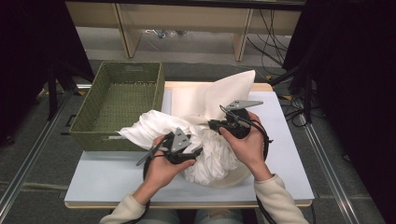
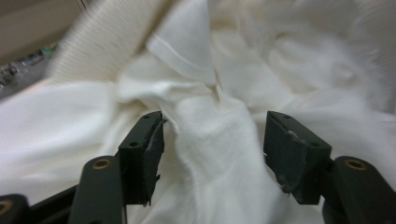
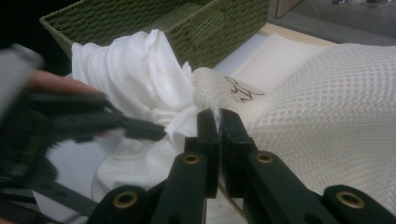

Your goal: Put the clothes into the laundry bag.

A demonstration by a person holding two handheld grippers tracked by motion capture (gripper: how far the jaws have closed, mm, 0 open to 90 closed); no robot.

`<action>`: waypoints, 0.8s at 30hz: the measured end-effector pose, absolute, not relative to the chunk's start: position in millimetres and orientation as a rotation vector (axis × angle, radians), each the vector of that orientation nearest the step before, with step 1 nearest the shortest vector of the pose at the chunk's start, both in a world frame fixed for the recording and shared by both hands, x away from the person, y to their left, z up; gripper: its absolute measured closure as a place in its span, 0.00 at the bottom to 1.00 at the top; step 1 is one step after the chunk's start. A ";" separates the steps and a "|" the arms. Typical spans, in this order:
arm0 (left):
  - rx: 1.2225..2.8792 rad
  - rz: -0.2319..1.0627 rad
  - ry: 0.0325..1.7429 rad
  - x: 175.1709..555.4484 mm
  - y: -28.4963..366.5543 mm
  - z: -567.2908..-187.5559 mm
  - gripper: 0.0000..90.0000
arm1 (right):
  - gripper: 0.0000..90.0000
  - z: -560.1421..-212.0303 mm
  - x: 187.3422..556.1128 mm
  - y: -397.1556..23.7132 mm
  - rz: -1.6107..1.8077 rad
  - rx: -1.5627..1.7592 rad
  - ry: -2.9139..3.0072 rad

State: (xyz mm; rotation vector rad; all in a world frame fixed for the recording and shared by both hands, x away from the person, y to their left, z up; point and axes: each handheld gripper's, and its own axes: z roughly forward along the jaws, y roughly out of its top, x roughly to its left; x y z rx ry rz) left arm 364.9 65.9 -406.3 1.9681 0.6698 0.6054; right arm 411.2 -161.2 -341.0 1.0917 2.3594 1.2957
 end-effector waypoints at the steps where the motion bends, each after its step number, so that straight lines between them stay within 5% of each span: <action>1: 1.961 0.640 0.670 363.6 73.6 -399.6 0.40 | 0.98 -340.7 411.2 -161.6 1.282 1.081 2.352; 5: 2.099 0.718 0.684 379.2 99.4 -393.8 0.37 | 0.98 -341.1 411.1 -160.5 1.298 1.075 2.361; 14: 2.506 0.896 0.521 410.4 97.9 -444.9 0.37 | 0.98 -342.0 411.8 -161.1 1.261 1.070 2.373; 17: 2.550 0.977 0.531 413.2 91.6 -449.7 0.51 | 0.98 -343.9 412.4 -160.1 1.268 1.084 2.384; 21: 2.500 1.033 0.604 415.3 92.2 -451.1 0.86 | 0.98 -344.7 411.4 -159.5 1.274 1.098 2.374; 24: 2.386 0.972 0.700 407.0 94.5 -447.1 0.95 | 0.98 -343.3 411.5 -162.2 1.257 1.090 2.369</action>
